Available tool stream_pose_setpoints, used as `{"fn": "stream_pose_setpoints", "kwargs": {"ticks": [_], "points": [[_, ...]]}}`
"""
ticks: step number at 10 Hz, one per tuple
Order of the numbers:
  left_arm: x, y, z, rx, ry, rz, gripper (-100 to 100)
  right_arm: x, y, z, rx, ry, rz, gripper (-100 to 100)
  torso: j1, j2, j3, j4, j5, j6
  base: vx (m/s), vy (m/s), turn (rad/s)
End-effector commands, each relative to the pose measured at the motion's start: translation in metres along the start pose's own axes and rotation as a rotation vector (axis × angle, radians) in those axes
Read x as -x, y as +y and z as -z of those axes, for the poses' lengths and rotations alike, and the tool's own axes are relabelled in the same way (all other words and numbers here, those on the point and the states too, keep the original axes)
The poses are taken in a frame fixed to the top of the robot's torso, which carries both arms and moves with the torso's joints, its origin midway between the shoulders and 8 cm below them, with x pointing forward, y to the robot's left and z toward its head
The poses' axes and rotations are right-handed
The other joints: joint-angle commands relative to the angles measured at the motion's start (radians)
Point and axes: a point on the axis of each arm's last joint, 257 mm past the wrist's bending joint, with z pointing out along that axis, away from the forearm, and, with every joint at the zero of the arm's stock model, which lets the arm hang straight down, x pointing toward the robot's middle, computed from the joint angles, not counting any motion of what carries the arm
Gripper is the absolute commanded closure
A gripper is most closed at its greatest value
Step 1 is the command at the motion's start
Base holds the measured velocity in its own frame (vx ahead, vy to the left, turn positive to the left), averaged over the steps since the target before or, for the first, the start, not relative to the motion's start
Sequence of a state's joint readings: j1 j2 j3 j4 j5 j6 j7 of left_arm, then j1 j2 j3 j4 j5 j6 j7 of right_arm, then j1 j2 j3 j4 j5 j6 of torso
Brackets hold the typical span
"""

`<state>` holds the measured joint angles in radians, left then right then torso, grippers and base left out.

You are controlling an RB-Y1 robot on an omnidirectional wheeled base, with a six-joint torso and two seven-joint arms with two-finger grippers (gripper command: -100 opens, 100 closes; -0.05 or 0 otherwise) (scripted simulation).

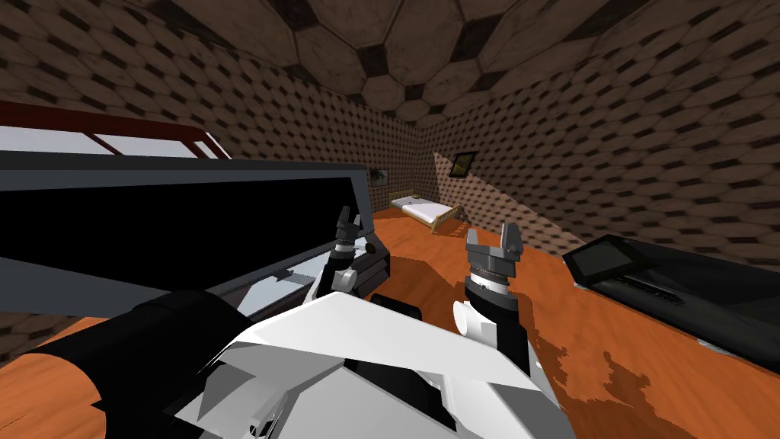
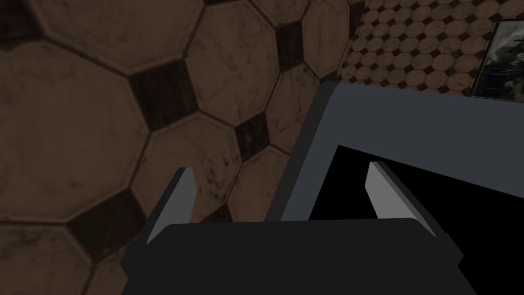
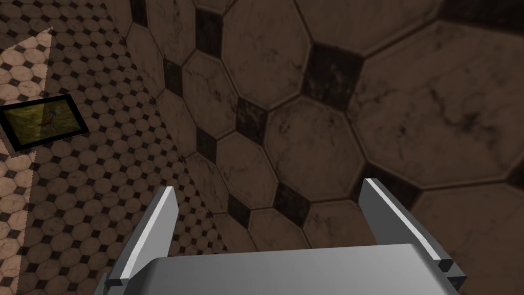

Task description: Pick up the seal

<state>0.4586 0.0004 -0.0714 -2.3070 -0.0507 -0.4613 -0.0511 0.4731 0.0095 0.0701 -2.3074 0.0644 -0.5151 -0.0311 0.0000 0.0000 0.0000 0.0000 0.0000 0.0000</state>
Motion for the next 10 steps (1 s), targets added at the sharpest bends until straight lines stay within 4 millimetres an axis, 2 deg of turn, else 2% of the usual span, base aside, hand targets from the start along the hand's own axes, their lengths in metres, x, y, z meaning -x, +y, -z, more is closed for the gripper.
{"fn": "stream_pose_setpoints", "kwargs": {"ticks": [1, 2, 3, 6, 7, 9, 10], "points": [[-0.003, 0.017, 0.009, 0.054, 0.028, -0.002, -100, 0.0, 0.0, 0.0, 0.0, 0.0, 0.0, 0, 0.0, 0.0, 0.0, 0.0, 0.0, 0.0, 0.032, -0.026, -0.099], [-0.003, 0.025, 0.014, 0.081, 0.038, -0.004, -100, 0.0, 0.0, 0.0, 0.0, 0.0, 0.0, 0, -0.001, -0.001, -0.001, 0.0, 0.0, 0.0, 0.053, -0.037, -0.066], [-0.002, 0.045, 0.028, 0.15, 0.06, -0.01, -100, 0.0, 0.0, 0.0, 0.0, 0.0, 0.0, 0, -0.002, -0.003, -0.002, -0.001, 0.0, 0.0, 0.079, -0.057, -0.105], [0.006, 0.084, 0.06, 0.291, 0.089, -0.025, -100, 0.0, 0.0, 0.0, 0.0, 0.0, 0.0, 0, -0.004, -0.005, -0.003, -0.001, -0.001, 0.0, 0.076, -0.059, -0.091], [0.006, 0.084, 0.06, 0.291, 0.089, -0.025, -100, 0.0, 0.0, 0.0, 0.0, 0.0, 0.0, 0, -0.003, -0.005, -0.003, -0.001, -0.001, 0.0, 0.05, -0.019, -0.035], [0.016, 0.113, 0.091, 0.408, 0.105, -0.038, -100, 0.0, 0.0, 0.0, 0.0, 0.0, 0.0, 0, -0.001, -0.003, -0.002, -0.001, 0.0, 0.0, 0.059, -0.029, -0.114], [0.016, 0.113, 0.091, 0.408, 0.105, -0.038, -100, 0.0, 0.0, 0.0, 0.0, 0.0, 0.0, 0, -0.002, -0.004, -0.002, -0.001, 0.0, 0.0, 0.061, -0.019, -0.036]]}}
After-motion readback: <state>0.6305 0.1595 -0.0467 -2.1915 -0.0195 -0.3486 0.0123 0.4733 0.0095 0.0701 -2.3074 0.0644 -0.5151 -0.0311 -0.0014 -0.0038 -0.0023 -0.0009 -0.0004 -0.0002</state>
